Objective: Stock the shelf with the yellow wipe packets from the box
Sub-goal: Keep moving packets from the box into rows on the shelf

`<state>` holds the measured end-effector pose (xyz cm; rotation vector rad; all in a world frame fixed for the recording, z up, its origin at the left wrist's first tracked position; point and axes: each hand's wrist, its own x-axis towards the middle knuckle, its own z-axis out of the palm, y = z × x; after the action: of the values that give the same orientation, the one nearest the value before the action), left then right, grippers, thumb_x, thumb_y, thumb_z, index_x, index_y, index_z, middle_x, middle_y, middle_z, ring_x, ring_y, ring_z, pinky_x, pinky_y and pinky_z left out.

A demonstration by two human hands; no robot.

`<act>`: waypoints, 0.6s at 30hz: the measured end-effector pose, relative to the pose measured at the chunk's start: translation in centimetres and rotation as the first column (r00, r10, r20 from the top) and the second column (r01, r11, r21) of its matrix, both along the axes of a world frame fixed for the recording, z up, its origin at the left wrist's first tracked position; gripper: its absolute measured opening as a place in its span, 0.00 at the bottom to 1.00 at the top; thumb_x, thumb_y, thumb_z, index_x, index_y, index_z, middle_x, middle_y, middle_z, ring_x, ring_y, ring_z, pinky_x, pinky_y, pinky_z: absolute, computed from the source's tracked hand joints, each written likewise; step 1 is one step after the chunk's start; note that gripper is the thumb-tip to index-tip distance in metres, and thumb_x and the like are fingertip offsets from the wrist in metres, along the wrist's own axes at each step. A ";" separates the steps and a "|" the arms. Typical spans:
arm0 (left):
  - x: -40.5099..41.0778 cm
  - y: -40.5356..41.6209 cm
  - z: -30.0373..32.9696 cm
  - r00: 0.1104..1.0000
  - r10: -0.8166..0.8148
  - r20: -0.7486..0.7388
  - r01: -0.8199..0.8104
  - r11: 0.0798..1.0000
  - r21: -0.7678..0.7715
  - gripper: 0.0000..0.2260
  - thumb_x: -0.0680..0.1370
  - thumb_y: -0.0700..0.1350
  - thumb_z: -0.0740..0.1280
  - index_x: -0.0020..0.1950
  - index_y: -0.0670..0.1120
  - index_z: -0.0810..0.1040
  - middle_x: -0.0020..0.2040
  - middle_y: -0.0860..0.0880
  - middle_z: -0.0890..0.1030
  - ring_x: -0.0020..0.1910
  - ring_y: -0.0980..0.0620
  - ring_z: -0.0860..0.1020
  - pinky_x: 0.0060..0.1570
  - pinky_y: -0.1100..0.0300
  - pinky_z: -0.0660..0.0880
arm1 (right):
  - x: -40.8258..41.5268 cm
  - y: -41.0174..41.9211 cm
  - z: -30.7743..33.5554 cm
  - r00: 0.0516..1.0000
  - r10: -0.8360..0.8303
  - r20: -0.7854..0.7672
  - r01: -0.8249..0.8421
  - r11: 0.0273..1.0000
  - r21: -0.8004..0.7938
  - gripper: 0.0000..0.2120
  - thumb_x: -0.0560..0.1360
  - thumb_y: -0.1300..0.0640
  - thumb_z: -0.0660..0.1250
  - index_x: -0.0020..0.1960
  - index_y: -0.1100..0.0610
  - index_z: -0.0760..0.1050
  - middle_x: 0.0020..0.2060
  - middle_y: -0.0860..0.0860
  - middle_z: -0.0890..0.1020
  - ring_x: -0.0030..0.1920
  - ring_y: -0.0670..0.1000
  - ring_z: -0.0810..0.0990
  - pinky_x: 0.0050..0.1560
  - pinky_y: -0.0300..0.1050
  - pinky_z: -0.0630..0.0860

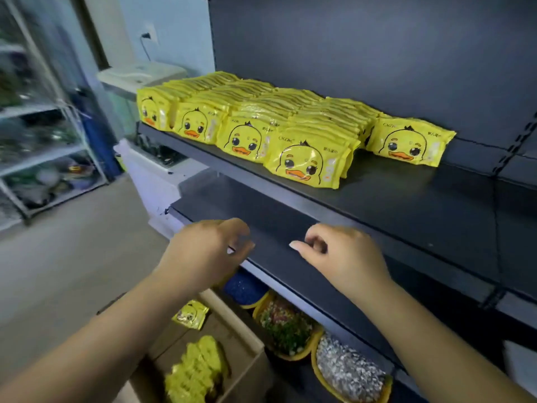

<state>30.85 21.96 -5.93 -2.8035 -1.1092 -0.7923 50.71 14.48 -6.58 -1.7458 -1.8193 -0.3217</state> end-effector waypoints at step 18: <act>-17.9 -9.9 -5.2 0.855 0.453 -0.253 -0.514 0.806 -0.293 0.09 0.77 0.54 0.61 0.54 0.54 0.75 0.44 0.58 0.79 0.47 0.55 0.77 0.43 0.61 0.74 | -15.4 -3.0 -7.8 0.965 0.209 -0.160 -0.262 0.816 -0.516 0.18 0.75 0.38 0.57 0.43 0.52 0.72 0.36 0.47 0.78 0.39 0.49 0.77 0.34 0.43 0.72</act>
<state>12.99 12.07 -11.13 -2.5500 -1.9859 -0.3163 35.34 11.50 -14.37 -1.8054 -2.1627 0.4100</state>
